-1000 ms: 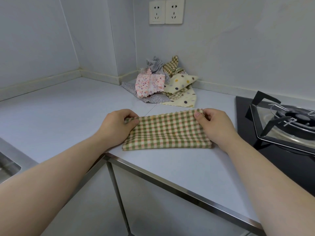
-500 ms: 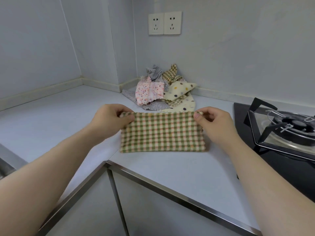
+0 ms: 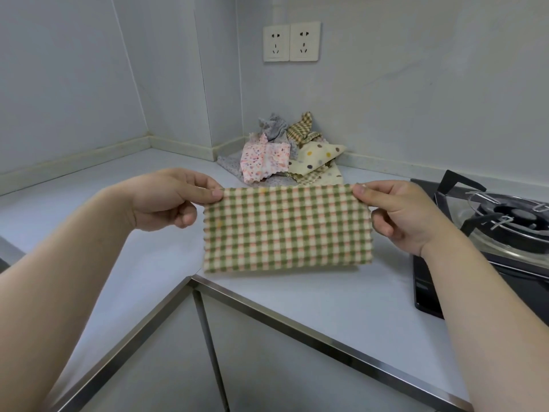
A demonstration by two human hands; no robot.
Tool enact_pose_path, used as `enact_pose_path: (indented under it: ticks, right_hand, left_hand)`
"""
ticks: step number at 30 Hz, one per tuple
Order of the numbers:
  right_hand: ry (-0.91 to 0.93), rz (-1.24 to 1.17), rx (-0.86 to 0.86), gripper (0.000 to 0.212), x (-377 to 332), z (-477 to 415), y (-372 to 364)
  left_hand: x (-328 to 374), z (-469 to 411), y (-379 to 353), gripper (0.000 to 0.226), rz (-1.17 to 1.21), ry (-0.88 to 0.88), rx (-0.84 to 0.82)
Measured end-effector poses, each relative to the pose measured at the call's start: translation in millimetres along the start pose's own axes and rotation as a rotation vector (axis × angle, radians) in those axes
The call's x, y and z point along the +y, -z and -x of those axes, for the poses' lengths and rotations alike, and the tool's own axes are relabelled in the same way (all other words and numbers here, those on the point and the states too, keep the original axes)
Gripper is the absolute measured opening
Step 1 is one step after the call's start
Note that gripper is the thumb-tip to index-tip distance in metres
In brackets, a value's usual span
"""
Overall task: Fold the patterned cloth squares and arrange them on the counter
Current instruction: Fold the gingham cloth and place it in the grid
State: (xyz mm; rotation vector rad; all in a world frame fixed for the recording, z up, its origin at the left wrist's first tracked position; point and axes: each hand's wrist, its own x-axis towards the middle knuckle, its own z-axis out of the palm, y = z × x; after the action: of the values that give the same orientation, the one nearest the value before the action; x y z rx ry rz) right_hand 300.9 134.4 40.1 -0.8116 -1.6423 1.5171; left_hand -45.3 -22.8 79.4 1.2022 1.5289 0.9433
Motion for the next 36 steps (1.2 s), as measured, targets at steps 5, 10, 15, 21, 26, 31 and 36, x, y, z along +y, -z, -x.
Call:
enact_pose_path:
  ticks: [5, 10, 15, 21, 26, 31, 36]
  right_hand:
    - [0.131, -0.118, 0.093, 0.026, 1, -3, -6]
    - [0.209, 0.004, 0.124, 0.01, 10, -5, -4]
    - [0.072, 0.374, 0.058, 0.017, 21, -3, -11]
    - [0.036, 0.67, 0.04, 0.025, 19, 1, -18]
    - [-0.013, 0.768, -0.036, 0.029, 16, 5, -22]
    - [0.08, 0.834, 0.086, 0.032, 12, 4, -28]
    - [0.288, 1.191, 0.053, 0.042, 32, -11, -73]
  left_hand:
    - [1, -9, -9, 0.052, 0.17, -0.176, 0.151]
    - [-5, -10, -19, 0.021, 0.025, -0.265, 0.186]
    - [-17, -16, -31, 0.028, -0.477, -0.102, 0.172]
    - [-15, -17, -41, 0.025, -0.614, -0.027, 0.175]
    - [-12, -13, -44, 0.022, -0.816, 0.024, 0.09]
    - [-1, -15, -64, 0.03, -1.17, -0.144, 0.287]
    - [-22, -42, -101, 0.04, -1.024, -0.334, 0.381]
